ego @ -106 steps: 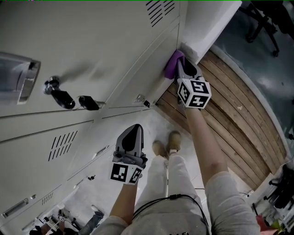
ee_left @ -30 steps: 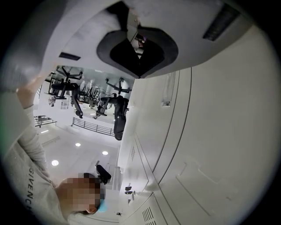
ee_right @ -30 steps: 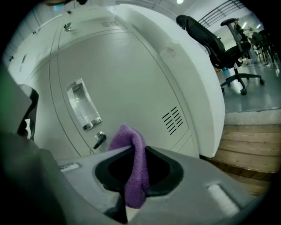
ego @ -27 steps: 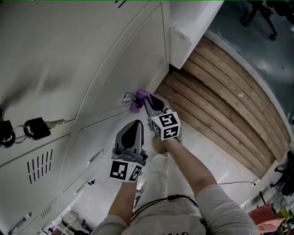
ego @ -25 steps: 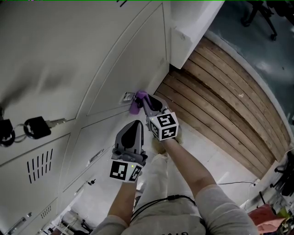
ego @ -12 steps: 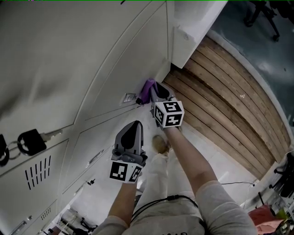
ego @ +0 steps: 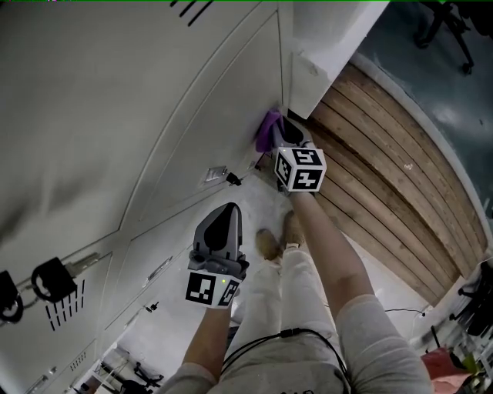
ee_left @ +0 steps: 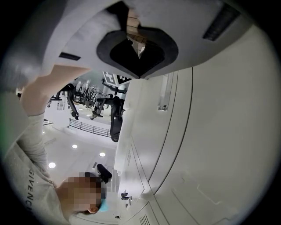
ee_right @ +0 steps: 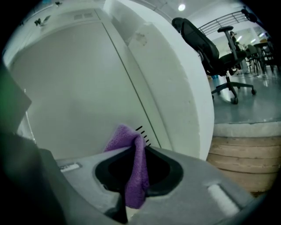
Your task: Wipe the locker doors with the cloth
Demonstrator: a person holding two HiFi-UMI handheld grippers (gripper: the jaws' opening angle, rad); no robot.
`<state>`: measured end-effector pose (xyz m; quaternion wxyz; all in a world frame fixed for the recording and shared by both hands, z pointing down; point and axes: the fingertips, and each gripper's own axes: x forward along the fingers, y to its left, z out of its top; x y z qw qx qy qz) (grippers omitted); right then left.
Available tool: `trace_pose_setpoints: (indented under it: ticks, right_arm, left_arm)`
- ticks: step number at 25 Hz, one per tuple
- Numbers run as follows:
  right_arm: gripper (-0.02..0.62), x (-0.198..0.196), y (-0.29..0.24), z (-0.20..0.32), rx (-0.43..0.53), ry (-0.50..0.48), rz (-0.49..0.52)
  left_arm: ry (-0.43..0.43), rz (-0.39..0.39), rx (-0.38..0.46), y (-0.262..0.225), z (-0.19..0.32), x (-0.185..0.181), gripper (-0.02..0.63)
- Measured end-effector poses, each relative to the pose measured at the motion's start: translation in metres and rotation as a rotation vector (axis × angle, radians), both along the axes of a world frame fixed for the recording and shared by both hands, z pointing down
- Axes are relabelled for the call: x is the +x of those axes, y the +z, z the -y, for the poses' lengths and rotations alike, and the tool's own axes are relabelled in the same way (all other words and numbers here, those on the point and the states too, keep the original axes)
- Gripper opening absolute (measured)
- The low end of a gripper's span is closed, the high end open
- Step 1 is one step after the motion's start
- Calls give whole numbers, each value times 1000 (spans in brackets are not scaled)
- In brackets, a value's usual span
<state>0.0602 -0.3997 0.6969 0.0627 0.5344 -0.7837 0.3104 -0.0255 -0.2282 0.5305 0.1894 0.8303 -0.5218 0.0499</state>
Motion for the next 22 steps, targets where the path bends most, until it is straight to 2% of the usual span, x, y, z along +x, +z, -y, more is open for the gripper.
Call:
trace_pose_setpoints:
  ticks: [13, 22]
  right_arm:
    - [48, 30, 3, 36, 18, 3, -86]
    - [49, 39, 5, 39, 9, 30, -93]
  left_arm:
    - [-20, 9, -8, 3, 11, -4, -2]
    - [-6, 10, -8, 2, 8, -1, -2]
